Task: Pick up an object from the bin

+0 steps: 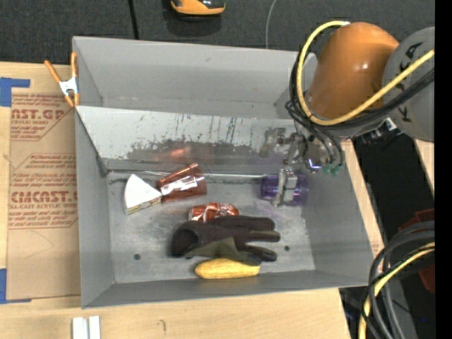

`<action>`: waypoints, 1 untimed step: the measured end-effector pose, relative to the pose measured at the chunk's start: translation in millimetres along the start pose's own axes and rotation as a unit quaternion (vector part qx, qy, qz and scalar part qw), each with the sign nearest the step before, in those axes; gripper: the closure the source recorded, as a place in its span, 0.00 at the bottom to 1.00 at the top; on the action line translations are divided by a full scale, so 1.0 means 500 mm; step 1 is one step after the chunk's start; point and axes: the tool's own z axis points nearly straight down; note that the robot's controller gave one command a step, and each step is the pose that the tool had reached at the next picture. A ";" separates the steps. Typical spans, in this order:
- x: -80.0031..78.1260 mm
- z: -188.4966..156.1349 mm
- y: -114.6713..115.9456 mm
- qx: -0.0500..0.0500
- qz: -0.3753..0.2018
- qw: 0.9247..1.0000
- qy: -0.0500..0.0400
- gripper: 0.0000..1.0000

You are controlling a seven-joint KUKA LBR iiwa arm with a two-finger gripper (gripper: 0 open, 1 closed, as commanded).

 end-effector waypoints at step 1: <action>0.019 0.100 0.036 0.001 -0.023 1.000 -0.003 0.00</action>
Offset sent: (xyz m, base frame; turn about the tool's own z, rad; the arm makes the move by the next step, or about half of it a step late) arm -0.0296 0.0348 -0.0707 -0.0118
